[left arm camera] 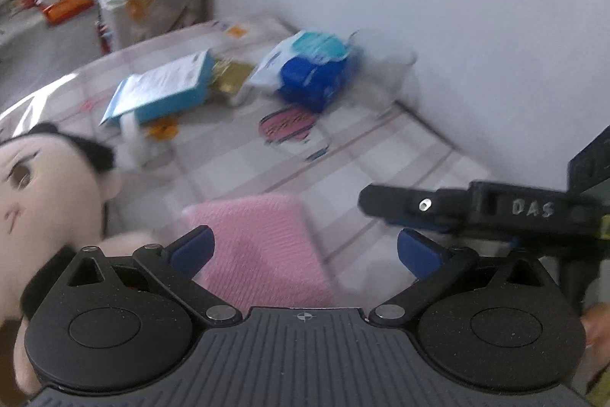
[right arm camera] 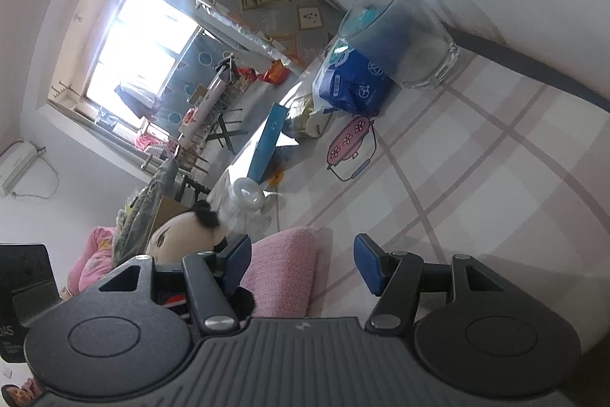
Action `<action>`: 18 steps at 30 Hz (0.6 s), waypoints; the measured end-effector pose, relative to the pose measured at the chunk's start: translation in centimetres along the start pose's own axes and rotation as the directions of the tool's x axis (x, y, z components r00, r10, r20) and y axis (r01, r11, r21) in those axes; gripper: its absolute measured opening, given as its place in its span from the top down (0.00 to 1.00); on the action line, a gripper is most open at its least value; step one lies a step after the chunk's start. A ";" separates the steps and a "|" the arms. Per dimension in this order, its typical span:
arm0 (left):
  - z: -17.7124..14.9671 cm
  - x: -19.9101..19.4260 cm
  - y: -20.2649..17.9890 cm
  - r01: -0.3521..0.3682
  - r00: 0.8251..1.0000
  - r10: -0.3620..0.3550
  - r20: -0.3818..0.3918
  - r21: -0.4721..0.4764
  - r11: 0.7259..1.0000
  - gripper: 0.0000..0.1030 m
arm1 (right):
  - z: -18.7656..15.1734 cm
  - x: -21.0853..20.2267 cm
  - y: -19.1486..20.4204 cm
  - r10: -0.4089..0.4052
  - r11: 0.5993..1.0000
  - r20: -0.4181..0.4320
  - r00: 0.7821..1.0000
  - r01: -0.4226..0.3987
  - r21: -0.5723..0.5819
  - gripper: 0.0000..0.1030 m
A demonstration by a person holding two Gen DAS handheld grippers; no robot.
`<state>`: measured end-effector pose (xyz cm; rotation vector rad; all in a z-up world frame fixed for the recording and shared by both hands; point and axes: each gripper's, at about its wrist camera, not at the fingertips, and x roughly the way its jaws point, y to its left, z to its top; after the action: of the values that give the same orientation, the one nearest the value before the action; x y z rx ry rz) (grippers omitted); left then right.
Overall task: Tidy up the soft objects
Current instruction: 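Pass the pink knitted pad from the right gripper into the left gripper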
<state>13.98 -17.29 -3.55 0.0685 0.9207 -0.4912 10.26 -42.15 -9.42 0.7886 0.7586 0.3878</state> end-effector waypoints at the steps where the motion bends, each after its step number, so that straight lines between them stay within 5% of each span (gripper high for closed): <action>1: 0.1 0.1 -0.1 0.005 1.000 -0.005 0.009 0.004 1.000 0.00 | 0.0 -0.1 -0.1 0.003 1.000 0.005 1.000 -0.003 0.002 0.44; 10: -0.2 3.7 0.6 -0.092 0.994 0.092 -0.051 0.012 0.996 0.00 | -0.3 -0.9 -0.4 0.013 1.000 0.020 1.000 -0.013 0.002 0.44; 18: -1.0 5.4 -0.2 -0.180 0.969 0.192 -0.156 0.086 0.980 0.01 | -0.7 -1.1 -0.2 0.010 1.000 0.026 1.000 -0.010 0.009 0.44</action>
<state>15.83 -19.26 -8.30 0.2609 1.0464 -0.3465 9.00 -42.61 -9.38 0.8046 0.7328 0.3828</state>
